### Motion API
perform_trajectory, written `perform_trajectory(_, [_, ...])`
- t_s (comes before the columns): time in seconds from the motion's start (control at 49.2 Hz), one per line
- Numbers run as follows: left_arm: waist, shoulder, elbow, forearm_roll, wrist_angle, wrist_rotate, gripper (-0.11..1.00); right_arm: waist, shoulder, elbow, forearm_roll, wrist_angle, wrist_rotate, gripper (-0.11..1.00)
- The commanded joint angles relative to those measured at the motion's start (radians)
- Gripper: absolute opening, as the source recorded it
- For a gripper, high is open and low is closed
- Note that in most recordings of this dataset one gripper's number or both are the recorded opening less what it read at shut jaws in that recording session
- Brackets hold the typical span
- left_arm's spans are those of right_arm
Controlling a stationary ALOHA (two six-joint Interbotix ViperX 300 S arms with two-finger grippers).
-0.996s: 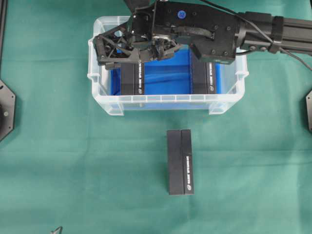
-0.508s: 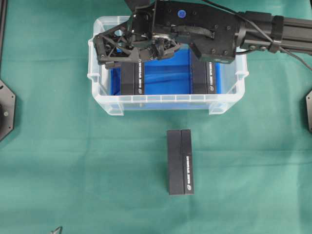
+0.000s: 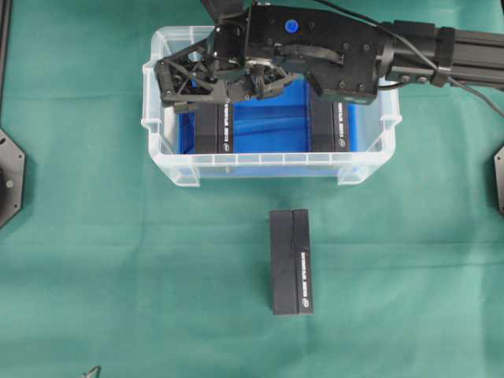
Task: Take the box out of the case with the right arm.
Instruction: 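Lower the open right gripper around the left black D435i box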
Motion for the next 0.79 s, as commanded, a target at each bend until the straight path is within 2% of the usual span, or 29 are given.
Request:
perform_trajectory(0.0, [0.003,0.003,-0.011,0.003,-0.006,-0.002,0.02,-0.002,-0.02,0.005,-0.003,-0.02,0.002,0.93])
perform_trajectory(0.386, [0.003,0.003,-0.011,0.002,-0.006,-0.008,0.02,-0.011,0.015,0.103,-0.005,-0.146,0.025,0.93])
perform_trajectory(0.772, [0.003,0.003,-0.009,0.002,-0.006,-0.008,0.02,-0.017,0.08,0.118,-0.002,-0.202,0.028,0.93])
